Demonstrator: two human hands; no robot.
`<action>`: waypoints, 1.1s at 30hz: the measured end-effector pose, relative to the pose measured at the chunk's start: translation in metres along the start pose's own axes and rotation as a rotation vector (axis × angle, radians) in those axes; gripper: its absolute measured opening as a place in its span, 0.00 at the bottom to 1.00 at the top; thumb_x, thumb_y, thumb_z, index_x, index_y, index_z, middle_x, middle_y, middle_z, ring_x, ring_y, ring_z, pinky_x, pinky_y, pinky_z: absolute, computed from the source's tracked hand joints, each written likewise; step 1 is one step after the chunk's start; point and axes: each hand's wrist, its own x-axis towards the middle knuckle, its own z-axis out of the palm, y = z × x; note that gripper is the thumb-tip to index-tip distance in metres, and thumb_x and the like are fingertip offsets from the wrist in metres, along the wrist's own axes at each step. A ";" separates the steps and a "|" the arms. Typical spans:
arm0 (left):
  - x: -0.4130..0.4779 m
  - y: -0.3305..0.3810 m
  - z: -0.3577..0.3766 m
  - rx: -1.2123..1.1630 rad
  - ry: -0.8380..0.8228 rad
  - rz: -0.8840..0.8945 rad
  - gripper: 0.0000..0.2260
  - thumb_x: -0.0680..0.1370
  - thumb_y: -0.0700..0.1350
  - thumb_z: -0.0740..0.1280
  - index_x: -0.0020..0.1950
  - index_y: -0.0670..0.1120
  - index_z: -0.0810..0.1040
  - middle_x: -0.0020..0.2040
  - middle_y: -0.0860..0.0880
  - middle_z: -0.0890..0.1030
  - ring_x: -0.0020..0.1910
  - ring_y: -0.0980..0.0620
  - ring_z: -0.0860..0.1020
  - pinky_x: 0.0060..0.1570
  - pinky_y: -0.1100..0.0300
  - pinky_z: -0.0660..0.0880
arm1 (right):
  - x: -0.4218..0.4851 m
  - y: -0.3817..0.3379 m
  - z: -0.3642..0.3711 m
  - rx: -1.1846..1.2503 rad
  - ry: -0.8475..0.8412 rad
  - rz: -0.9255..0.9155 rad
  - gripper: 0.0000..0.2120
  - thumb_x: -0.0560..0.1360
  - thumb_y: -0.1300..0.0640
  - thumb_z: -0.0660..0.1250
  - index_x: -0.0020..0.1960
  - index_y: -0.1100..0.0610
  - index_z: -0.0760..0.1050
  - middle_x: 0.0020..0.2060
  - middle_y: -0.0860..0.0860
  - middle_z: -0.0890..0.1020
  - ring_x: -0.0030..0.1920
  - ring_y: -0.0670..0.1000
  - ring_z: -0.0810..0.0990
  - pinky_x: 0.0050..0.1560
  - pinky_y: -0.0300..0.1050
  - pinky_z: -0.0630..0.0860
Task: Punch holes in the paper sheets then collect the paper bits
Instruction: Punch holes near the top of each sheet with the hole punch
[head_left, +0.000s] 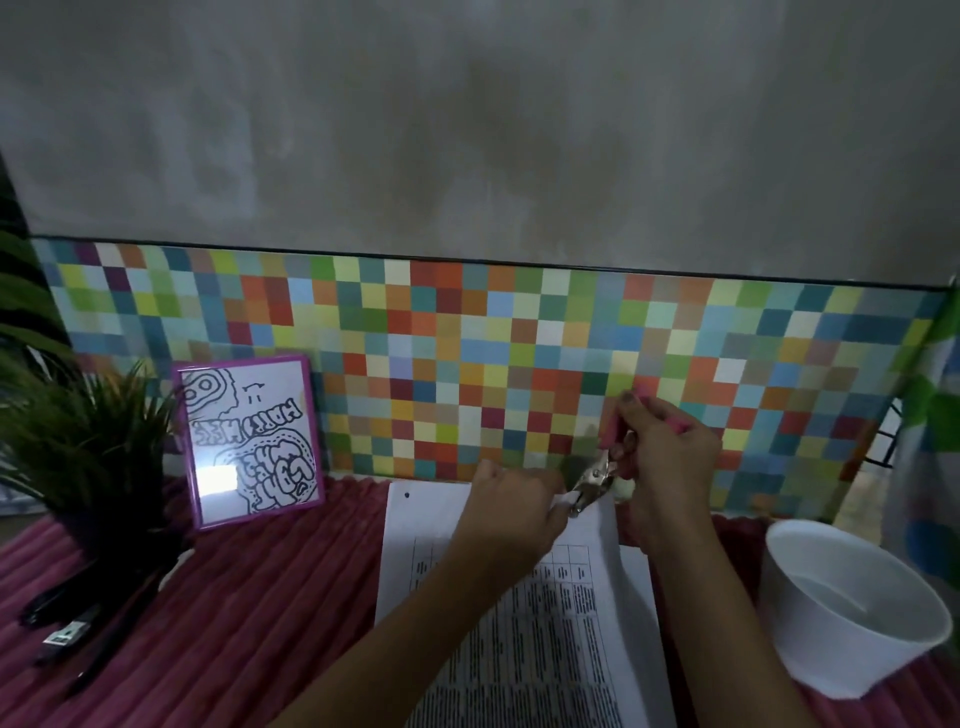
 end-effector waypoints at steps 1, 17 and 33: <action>-0.001 0.000 -0.003 -0.011 -0.013 -0.013 0.11 0.81 0.53 0.56 0.51 0.50 0.75 0.46 0.51 0.80 0.45 0.51 0.74 0.53 0.56 0.60 | 0.003 -0.001 -0.005 0.040 -0.016 0.050 0.08 0.73 0.63 0.70 0.52 0.60 0.80 0.26 0.52 0.79 0.24 0.49 0.73 0.25 0.39 0.72; -0.011 -0.002 0.005 -0.019 0.105 -0.003 0.13 0.80 0.54 0.57 0.45 0.49 0.77 0.37 0.53 0.77 0.36 0.54 0.69 0.48 0.56 0.62 | -0.007 0.000 0.005 -0.073 -0.150 -0.003 0.05 0.74 0.62 0.69 0.49 0.57 0.81 0.26 0.55 0.78 0.20 0.47 0.70 0.20 0.37 0.67; -0.038 -0.004 0.000 0.235 0.338 0.135 0.05 0.70 0.47 0.70 0.35 0.50 0.79 0.31 0.54 0.80 0.31 0.55 0.78 0.42 0.58 0.74 | 0.002 -0.011 -0.015 0.158 -0.562 0.046 0.18 0.60 0.54 0.73 0.50 0.56 0.84 0.26 0.51 0.79 0.22 0.45 0.72 0.27 0.35 0.75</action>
